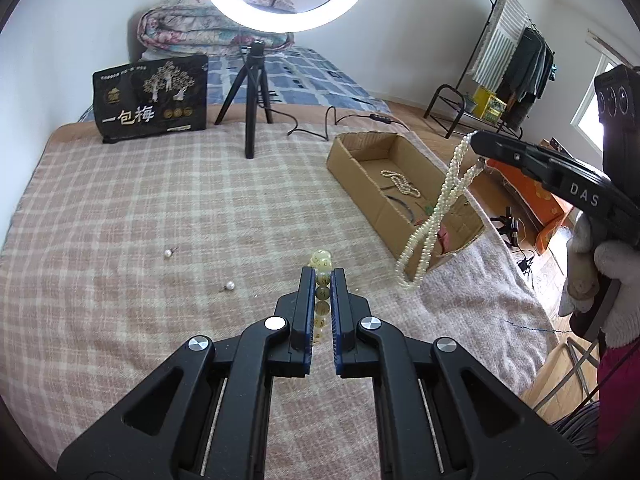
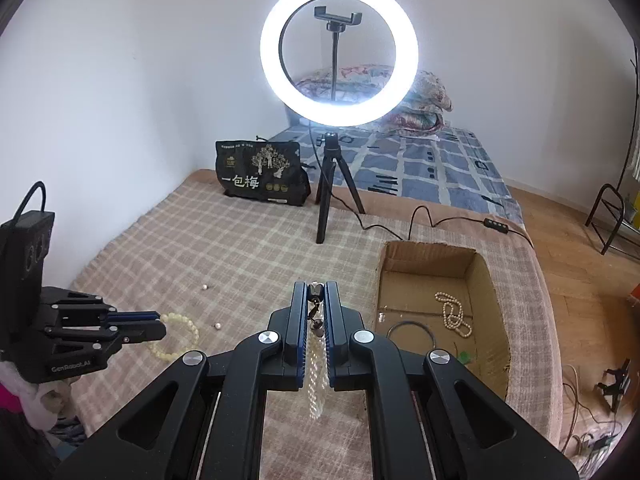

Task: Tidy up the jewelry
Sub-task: 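Lift the bracelet with the left tool while the right tool lifts the necklace toward the box, then lower the bracelet into the box with the left tool while the right tool lowers the necklace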

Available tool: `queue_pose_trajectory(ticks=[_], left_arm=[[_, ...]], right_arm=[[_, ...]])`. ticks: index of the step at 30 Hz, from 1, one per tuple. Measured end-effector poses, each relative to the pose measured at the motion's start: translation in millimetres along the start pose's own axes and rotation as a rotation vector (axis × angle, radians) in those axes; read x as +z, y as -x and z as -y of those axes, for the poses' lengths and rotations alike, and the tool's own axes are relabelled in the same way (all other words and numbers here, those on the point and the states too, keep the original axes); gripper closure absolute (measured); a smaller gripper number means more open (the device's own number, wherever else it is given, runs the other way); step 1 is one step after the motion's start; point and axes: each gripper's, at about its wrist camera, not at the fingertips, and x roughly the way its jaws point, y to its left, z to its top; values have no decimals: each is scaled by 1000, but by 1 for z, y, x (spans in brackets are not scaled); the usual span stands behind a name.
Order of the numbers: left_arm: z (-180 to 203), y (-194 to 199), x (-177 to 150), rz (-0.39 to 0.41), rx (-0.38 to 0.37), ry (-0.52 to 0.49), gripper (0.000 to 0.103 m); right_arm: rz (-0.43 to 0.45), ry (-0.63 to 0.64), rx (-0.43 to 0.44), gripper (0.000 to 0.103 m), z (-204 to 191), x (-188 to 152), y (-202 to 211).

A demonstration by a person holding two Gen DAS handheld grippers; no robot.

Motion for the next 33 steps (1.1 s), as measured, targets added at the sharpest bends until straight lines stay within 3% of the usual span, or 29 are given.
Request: queue_pose_trajectory(ticks=[16,33], left_arm=[[33,-13,28,18,-47,-46,98],[78,-63,68,31,-91,-105,98]], right_arm=[[111,-46,-43,97,40,37,28],[78,-33,-132,97,90,68,-3]])
